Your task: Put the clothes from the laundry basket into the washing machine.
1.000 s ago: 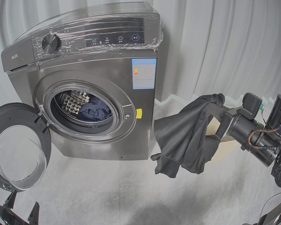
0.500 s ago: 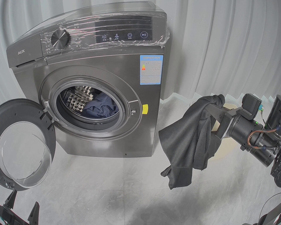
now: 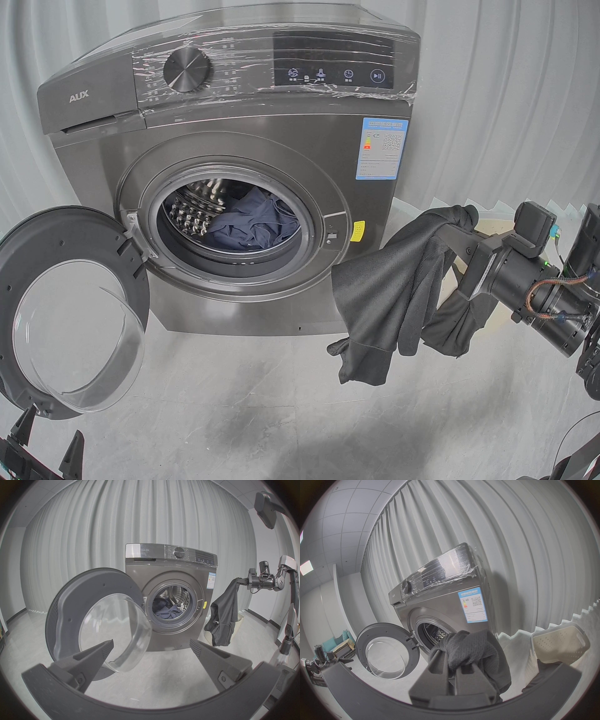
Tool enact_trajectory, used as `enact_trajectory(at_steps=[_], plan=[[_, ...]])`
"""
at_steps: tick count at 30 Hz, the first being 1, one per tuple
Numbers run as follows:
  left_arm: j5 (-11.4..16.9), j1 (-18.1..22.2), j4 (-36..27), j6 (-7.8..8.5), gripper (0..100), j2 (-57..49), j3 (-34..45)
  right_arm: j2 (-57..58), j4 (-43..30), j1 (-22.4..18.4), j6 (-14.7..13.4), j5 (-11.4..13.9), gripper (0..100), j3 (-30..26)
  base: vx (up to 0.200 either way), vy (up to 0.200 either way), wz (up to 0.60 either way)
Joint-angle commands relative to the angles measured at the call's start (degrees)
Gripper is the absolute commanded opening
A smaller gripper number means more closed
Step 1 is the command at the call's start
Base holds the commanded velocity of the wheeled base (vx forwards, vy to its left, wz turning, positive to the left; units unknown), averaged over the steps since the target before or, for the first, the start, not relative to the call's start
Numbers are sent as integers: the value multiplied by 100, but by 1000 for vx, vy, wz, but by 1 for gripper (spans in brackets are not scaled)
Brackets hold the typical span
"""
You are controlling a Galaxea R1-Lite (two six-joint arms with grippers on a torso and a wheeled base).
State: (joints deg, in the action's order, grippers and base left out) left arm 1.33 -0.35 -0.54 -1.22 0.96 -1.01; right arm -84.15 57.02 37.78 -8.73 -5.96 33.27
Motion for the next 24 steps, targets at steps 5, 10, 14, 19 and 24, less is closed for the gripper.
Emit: enact_trajectory(at_steps=[5, 10, 14, 19, 24], plan=[[-1, 9, 1, -1, 100, -61, 84, -137, 3, 1, -41, 16, 0, -84, 0, 40, 0], [-1, 9, 1, -1, 100, -61, 84, -286, -6, 124, -252, 34, 0, -136, 0, 0, 0], [-1, 9, 1, 34, 100, -61, 84, -418, 3, 204, -226, 7, 0, -119, 0, 0, 0], [8, 27, 18, 113, 100, -79, 92, -427, 3, 256, -235, -2, 0, -128, 0, 0, 0], [8, 27, 18, 131, 100, -88, 92, -427, 3, 265, -226, -2, 0, -48, 0, 0, 0]])
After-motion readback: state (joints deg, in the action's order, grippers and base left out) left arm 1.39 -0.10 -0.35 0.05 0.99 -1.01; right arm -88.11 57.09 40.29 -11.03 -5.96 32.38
